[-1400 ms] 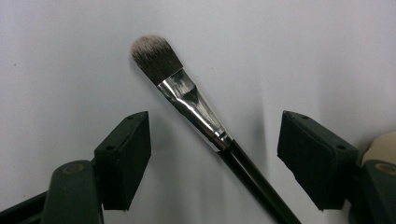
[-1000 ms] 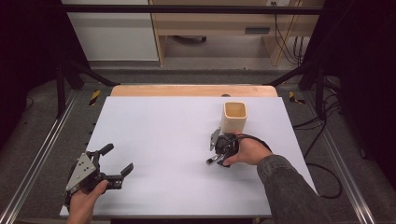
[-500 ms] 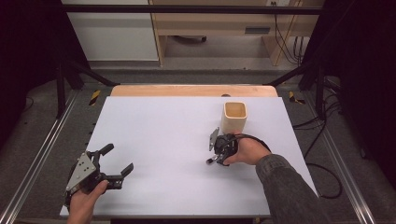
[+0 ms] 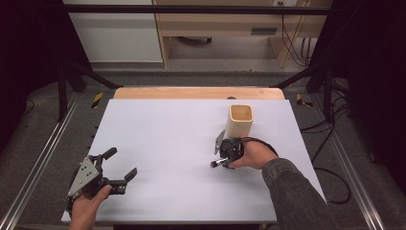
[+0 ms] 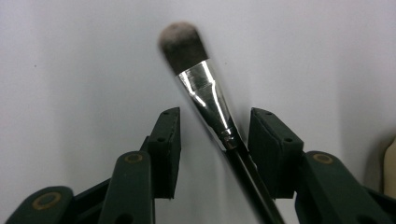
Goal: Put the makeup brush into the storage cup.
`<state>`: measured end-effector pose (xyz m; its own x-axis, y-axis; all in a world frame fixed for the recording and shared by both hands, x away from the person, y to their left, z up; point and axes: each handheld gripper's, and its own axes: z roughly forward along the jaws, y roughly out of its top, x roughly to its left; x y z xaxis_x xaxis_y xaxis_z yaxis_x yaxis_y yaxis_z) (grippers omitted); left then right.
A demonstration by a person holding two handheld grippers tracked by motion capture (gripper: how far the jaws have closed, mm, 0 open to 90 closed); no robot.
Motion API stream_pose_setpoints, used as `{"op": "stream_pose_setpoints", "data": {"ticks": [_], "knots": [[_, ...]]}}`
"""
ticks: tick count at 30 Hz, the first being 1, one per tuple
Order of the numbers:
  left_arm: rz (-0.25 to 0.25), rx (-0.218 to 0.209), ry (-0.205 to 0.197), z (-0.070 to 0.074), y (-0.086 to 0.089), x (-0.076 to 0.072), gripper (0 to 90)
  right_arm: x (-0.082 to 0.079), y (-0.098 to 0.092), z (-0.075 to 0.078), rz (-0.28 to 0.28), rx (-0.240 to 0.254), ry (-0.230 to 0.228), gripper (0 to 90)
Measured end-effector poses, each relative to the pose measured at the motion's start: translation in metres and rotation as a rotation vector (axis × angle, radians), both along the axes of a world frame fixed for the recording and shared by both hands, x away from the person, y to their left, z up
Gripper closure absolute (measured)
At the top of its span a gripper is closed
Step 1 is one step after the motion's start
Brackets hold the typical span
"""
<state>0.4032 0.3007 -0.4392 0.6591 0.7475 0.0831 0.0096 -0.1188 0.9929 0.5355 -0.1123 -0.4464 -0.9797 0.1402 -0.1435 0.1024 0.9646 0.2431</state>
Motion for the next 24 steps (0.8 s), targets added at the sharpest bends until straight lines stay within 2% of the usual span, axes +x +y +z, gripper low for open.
{"op": "stream_pose_setpoints", "data": {"ticks": [14, 22, 24], "knots": [[0.002, 0.0, 0.0, 0.0001, 0.0003, 0.0, 0.4, -0.0038, 0.002, 0.0002, -0.045, -0.002, 0.057, 77.4], [0.004, 0.0, 0.0, 0.0001, 0.0005, -0.0001, 0.4, -0.0064, 0.0027, 0.0028, -0.083, -0.01, 0.071, 79.2], [0.004, 0.0, 0.0, 0.0002, 0.0004, -0.0001, 0.4, -0.0066, 0.0016, 0.0025, -0.077, -0.012, 0.067, 79.3]]}}
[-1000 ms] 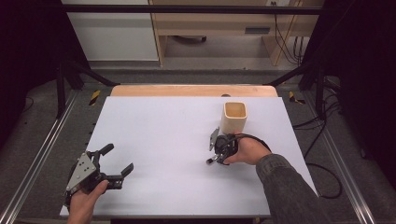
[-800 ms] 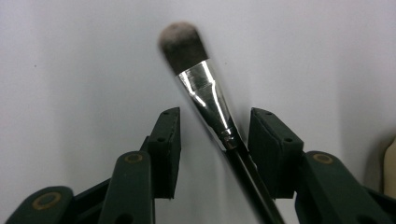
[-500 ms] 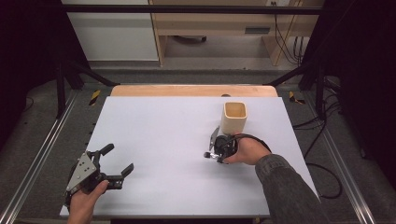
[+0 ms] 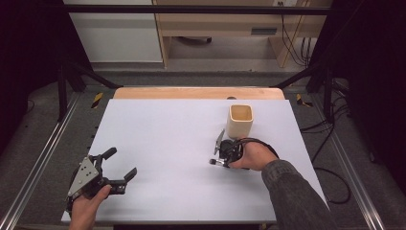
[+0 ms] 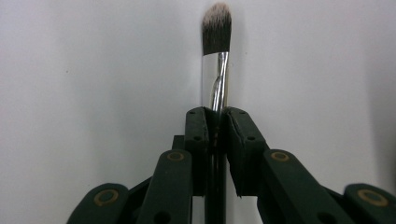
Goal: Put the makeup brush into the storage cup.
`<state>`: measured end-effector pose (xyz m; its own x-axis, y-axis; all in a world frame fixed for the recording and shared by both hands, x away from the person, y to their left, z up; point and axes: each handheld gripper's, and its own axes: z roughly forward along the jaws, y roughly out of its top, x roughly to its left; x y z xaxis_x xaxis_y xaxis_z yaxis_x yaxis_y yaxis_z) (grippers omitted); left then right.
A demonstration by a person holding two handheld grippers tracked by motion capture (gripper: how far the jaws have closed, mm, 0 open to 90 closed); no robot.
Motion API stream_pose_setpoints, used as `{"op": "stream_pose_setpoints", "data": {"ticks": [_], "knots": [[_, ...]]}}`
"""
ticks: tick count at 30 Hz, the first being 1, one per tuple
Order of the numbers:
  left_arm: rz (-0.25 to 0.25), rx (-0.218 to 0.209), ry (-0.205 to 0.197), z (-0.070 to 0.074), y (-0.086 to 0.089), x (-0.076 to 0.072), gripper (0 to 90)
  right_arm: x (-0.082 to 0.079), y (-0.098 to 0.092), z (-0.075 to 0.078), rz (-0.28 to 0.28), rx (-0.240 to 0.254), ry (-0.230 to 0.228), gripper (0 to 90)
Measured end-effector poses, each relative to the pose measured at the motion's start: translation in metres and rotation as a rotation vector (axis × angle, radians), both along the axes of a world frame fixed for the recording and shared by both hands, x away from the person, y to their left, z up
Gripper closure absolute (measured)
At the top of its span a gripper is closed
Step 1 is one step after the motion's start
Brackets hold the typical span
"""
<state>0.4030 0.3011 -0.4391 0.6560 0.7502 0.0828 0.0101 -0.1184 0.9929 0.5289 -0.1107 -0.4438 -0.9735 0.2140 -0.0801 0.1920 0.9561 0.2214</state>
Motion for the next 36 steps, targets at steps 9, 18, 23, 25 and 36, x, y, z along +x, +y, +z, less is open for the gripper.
{"op": "stream_pose_setpoints", "data": {"ticks": [9, 18, 23, 25, 36], "knots": [[0.003, -0.003, -0.003, 0.0, 0.001, 0.0, 0.4, -0.004, 0.001, 0.002, 0.012, -0.016, 0.009, 79.4], [0.004, -0.003, -0.004, 0.0, 0.001, 0.0, 0.4, -0.004, -0.002, 0.005, 0.003, -0.003, 0.005, 79.4], [0.004, -0.003, -0.005, 0.0, 0.001, 0.0, 0.4, -0.003, -0.005, 0.007, -0.006, -0.005, 0.006, 79.5], [0.003, -0.004, -0.005, 0.001, 0.001, 0.0, 0.4, -0.003, -0.006, 0.008, -0.01, 0.004, 0.002, 79.5], [0.004, -0.004, -0.005, 0.001, 0.001, 0.0, 0.4, -0.004, -0.01, 0.012, -0.025, 0.013, 0.001, 79.4]]}}
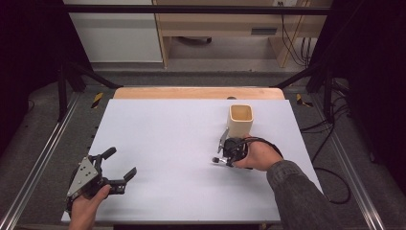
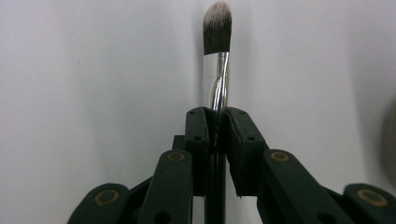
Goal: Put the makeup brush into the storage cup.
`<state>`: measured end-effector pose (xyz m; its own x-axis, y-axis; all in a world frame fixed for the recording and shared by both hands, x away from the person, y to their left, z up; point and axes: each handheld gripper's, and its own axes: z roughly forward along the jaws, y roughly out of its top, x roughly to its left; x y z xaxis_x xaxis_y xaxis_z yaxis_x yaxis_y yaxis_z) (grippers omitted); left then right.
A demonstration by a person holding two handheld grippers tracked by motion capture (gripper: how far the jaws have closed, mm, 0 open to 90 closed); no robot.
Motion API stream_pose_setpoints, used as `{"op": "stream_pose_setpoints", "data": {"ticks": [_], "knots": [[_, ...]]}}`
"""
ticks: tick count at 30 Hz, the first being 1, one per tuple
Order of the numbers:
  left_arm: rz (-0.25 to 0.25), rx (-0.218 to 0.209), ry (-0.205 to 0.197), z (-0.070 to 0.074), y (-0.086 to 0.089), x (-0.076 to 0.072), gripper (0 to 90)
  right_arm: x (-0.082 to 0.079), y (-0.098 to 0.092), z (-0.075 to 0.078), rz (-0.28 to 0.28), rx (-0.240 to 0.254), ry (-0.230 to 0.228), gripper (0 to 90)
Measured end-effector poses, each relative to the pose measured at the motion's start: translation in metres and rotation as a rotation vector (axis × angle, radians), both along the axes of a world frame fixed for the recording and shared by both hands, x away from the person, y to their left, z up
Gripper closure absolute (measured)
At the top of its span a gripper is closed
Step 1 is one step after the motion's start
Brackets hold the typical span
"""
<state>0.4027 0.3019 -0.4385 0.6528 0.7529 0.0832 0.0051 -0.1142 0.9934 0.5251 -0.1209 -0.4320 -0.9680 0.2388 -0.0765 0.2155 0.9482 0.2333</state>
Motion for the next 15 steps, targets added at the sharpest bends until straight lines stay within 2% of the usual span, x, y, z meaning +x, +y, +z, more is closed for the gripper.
{"op": "stream_pose_setpoints", "data": {"ticks": [7, 10, 15], "knots": [[0.0, 0.0, 0.0, 0.0, 0.0, 0.0, 0.4, -0.001, -0.002, 0.003, 0.007, 0.024, -0.018, 79.4], [0.0, -0.003, -0.001, 0.0, 0.0, 0.0, 0.4, -0.003, -0.003, 0.006, -0.009, 0.033, -0.021, 79.4], [0.001, -0.001, -0.002, 0.0, 0.001, 0.0, 0.4, -0.005, -0.009, 0.013, -0.034, 0.09, -0.045, 79.4]]}}
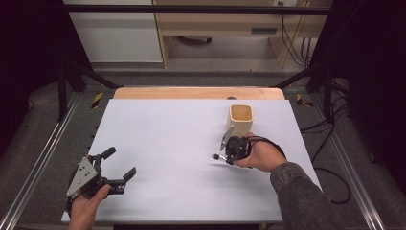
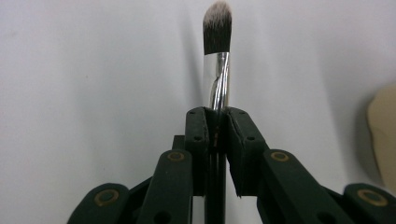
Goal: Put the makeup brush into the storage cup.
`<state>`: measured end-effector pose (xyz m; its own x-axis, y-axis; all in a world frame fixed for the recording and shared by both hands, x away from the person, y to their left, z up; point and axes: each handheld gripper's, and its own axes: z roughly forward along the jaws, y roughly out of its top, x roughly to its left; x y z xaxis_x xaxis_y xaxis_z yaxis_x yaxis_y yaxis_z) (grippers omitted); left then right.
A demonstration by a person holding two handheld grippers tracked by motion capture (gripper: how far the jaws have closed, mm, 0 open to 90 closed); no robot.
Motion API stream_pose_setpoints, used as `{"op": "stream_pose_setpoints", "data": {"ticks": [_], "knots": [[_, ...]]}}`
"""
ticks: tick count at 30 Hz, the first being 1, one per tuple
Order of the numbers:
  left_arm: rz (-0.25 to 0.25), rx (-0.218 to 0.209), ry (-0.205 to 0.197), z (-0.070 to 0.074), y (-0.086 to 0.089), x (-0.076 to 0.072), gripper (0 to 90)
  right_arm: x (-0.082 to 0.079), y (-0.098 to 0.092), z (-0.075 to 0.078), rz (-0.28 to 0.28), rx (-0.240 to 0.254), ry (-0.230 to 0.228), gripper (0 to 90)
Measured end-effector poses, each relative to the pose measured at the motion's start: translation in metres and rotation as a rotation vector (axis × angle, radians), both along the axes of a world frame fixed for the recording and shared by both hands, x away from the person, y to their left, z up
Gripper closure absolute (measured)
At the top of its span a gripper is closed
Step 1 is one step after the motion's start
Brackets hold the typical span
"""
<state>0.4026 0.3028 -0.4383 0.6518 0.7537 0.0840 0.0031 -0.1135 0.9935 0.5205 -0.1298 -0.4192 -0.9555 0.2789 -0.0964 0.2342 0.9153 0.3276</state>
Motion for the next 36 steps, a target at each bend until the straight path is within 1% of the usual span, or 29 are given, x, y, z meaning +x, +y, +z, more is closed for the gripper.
{"op": "stream_pose_setpoints", "data": {"ticks": [1, 4, 8, 9, 10, 11, 13, 15, 21, 23, 27, 28, 31, 32, 33, 34, 35, 36], "knots": [[0.0, 0.001, 0.0, 0.0, 0.0, 0.0, 0.4, -0.001, -0.002, 0.002, -0.018, 0.02, 0.001, 79.4], [0.002, -0.005, 0.0, 0.0, -0.001, 0.0, 0.5, -0.001, -0.008, 0.005, -0.041, 0.062, -0.017, 79.4], [0.011, -0.004, 0.001, 0.0, 0.0, -0.001, 0.5, -0.006, -0.016, 0.009, -0.062, 0.145, -0.049, 79.4], [0.015, -0.004, 0.002, 0.0, 0.0, 0.0, 0.5, -0.008, -0.017, 0.011, -0.071, 0.152, -0.052, 79.4], [0.018, -0.002, 0.003, -0.001, 0.0, 0.0, 0.6, -0.009, -0.019, 0.011, -0.073, 0.174, -0.065, 79.4], [0.021, -0.001, 0.003, -0.001, 0.001, 0.0, 0.6, -0.011, -0.02, 0.012, -0.075, 0.192, -0.068, 79.4], [0.026, 0.002, 0.004, -0.001, 0.001, 0.0, 0.6, -0.013, -0.022, 0.012, -0.08, 0.194, -0.077, 79.4], [0.027, 0.003, 0.004, -0.001, 0.001, 0.0, 0.6, -0.016, -0.023, 0.012, -0.069, 0.185, -0.081, 79.4], [0.037, 0.009, 0.014, -0.003, 0.002, 0.001, 0.6, -0.021, -0.025, 0.015, -0.074, 0.211, -0.117, 79.4], [0.042, 0.01, 0.014, -0.004, 0.002, 0.001, 0.6, -0.022, -0.025, 0.015, -0.092, 0.225, -0.12, 79.4], [0.047, 0.01, 0.014, -0.004, 0.003, 0.001, 0.7, -0.024, -0.027, 0.014, -0.109, 0.254, -0.142, 79.4], [0.047, 0.01, 0.014, -0.004, 0.003, 0.001, 0.7, -0.025, -0.028, 0.014, -0.107, 0.251, -0.153, 79.4], [0.047, 0.01, 0.015, -0.004, 0.003, 0.002, 0.7, -0.026, -0.028, 0.014, -0.121, 0.271, -0.165, 79.4], [0.046, 0.011, 0.015, -0.004, 0.003, 0.002, 0.7, -0.026, -0.027, 0.013, -0.134, 0.272, -0.168, 79.4], [0.046, 0.011, 0.015, -0.004, 0.003, 0.002, 0.6, -0.027, -0.027, 0.012, -0.134, 0.266, -0.181, 79.4], [0.045, 0.009, 0.015, -0.004, 0.003, 0.002, 0.7, -0.028, -0.026, 0.012, -0.145, 0.251, -0.193, 79.4], [0.045, 0.008, 0.015, -0.004, 0.003, 0.001, 0.6, -0.029, -0.026, 0.012, -0.152, 0.257, -0.2, 79.4], [0.045, 0.005, 0.015, -0.004, 0.003, 0.001, 0.6, -0.03, -0.026, 0.011, -0.16, 0.282, -0.204, 79.4]]}}
